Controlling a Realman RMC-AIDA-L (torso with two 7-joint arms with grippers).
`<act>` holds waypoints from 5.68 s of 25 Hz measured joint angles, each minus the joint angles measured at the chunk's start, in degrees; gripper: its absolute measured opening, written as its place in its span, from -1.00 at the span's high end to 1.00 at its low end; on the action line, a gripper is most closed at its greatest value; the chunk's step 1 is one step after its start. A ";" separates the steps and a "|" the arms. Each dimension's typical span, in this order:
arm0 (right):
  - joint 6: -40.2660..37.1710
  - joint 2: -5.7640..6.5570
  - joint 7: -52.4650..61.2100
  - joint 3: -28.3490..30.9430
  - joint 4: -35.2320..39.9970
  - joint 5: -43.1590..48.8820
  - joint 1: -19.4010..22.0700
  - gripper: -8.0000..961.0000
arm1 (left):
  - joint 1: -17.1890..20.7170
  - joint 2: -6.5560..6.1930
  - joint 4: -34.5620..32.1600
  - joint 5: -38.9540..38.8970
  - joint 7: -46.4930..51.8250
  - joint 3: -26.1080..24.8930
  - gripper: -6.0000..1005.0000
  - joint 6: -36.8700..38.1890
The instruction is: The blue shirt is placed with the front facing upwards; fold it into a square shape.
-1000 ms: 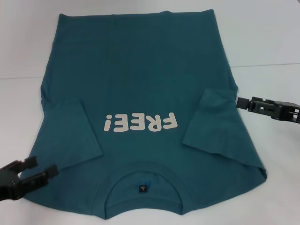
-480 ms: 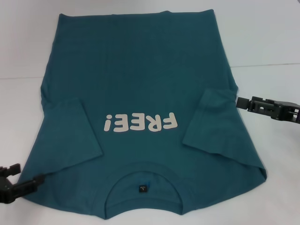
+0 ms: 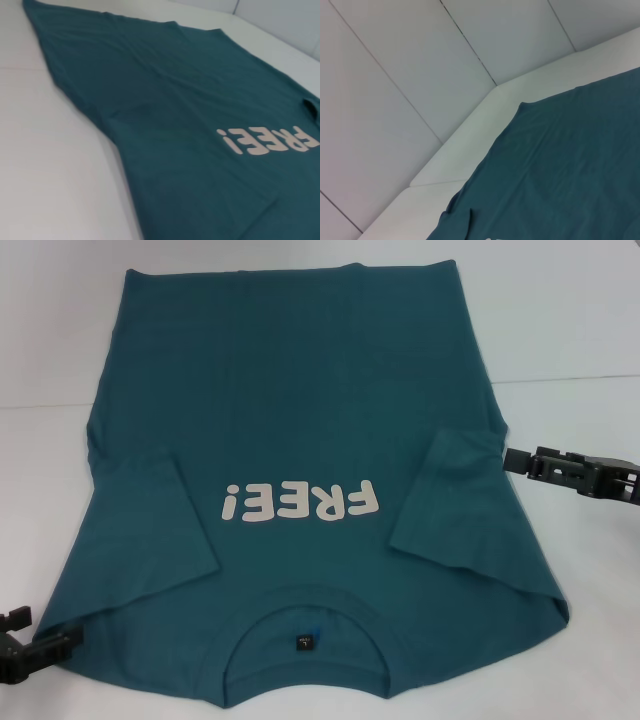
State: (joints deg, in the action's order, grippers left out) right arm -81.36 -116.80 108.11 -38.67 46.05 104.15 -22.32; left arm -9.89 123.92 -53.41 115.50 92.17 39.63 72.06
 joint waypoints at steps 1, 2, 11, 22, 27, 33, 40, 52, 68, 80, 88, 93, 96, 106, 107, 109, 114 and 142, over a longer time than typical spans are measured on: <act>-0.06 0.02 0.02 0.00 0.00 0.00 0.00 -0.89 | -0.11 0.00 0.26 0.09 -0.01 0.13 -0.63 -0.57; -0.12 0.04 0.05 0.00 0.00 0.00 0.00 -0.89 | -0.22 -0.01 0.49 0.14 -0.02 0.20 -0.63 -1.00; -0.33 0.09 0.37 0.00 0.00 0.00 0.00 -0.88 | -1.27 0.05 2.34 1.61 0.08 0.29 -0.59 -3.90; -0.25 0.03 0.56 0.00 -0.08 0.00 0.01 -0.88 | -2.66 0.12 3.89 1.83 0.27 0.27 -0.55 -4.87; -0.16 0.06 0.58 0.00 -0.10 0.00 0.12 -0.88 | -2.74 0.11 3.93 1.82 0.71 -0.10 -0.11 -5.57; -0.06 0.13 0.61 0.00 -0.47 0.00 0.02 -0.87 | -2.84 0.16 3.65 1.88 1.25 0.62 0.38 -4.93; -0.18 0.36 0.70 0.04 -1.49 -0.20 -0.34 -0.87 | -2.87 0.18 3.46 1.67 1.75 0.88 0.74 -4.26; -4.19 5.47 11.54 -0.39 -0.75 1.25 -0.66 -0.86 | -2.81 0.20 2.17 1.09 4.60 0.08 0.91 -1.44; -9.76 11.34 25.69 0.02 0.09 14.68 -5.82 -0.86 | -2.60 0.21 1.95 0.34 4.15 -0.50 0.92 -0.48; -10.53 10.84 22.14 4.61 0.10 14.40 -5.44 -0.85 | -3.11 0.12 1.46 -0.60 3.25 -4.68 0.68 -0.73; -10.61 10.06 20.82 6.31 0.06 14.42 -5.36 -0.85 | -3.53 0.09 1.20 1.17 4.32 -4.25 0.06 -2.12; -10.63 9.48 20.60 6.48 0.04 14.43 -5.25 -0.85 | -3.11 -0.03 1.31 1.88 4.34 -4.31 -0.29 -2.16; -10.67 9.45 20.56 6.66 0.05 14.42 -5.21 -0.84 | -2.98 -0.06 2.08 2.92 4.34 -4.43 -0.42 -2.31; -10.84 9.40 20.31 6.54 0.09 14.41 -5.60 -0.84 | -3.72 -0.16 5.28 3.32 3.95 -4.12 -0.89 -2.46; -10.84 9.40 20.31 6.57 0.09 14.41 -5.62 -0.84 | -3.75 -0.13 5.27 3.48 3.98 -3.97 -0.86 -2.46; -10.87 9.40 20.30 6.61 0.09 14.41 -5.72 -0.84 | -3.74 -0.07 5.16 3.68 4.09 -3.79 -0.81 -2.31; -11.04 9.40 20.29 6.67 0.09 14.41 -5.78 -0.84 | -3.65 0.09 5.34 3.93 4.59 -3.74 -0.60 -1.33; -11.28 8.96 20.68 6.73 0.09 14.41 -6.22 -0.82 | -3.74 0.27 5.34 2.25 5.04 -4.05 0.92 0.96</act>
State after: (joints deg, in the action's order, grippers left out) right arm -92.64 -107.84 128.79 -31.94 46.14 118.56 -28.54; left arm -13.62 124.19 -48.07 117.76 97.21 35.58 73.02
